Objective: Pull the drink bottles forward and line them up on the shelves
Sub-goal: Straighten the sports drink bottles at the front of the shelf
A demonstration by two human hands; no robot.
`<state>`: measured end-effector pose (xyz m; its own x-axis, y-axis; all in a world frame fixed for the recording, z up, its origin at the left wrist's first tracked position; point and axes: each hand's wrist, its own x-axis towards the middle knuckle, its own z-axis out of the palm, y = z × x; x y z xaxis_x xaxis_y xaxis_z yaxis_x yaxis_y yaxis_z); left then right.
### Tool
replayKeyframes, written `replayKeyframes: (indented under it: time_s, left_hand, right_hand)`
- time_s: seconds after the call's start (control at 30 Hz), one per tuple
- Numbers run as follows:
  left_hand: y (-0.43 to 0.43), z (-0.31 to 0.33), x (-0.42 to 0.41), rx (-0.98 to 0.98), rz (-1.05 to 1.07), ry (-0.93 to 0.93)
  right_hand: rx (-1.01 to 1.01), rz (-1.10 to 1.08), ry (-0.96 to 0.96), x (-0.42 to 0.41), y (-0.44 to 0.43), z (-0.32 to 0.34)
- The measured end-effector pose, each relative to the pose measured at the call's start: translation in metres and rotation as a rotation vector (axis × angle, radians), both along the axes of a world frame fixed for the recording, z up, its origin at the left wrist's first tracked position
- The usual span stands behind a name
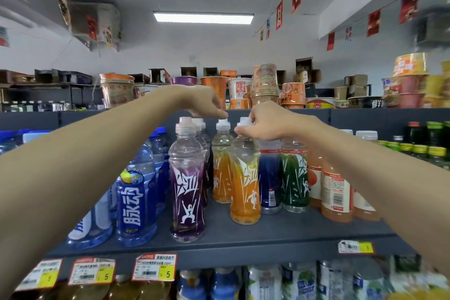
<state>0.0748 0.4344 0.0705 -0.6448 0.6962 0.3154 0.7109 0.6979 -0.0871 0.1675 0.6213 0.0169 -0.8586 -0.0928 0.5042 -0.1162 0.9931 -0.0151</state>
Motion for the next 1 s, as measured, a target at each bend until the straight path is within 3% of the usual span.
replayKeyframes:
  time_s: [0.1, 0.33, 1.0]
  left_hand:
    - [0.019, 0.003, -0.005, -0.16, 0.082, -0.101]
    - [0.053, -0.002, -0.02, -0.302, 0.174, -0.002]
    - [0.063, -0.01, -0.024, -0.219, 0.173, -0.05]
  right_hand:
    - [-0.024, -0.03, 0.045, -0.001, 0.003, -0.004]
    - [0.092, -0.058, 0.099, -0.006, 0.002, -0.01]
    - [0.083, -0.062, 0.112, -0.01, 0.007, -0.01]
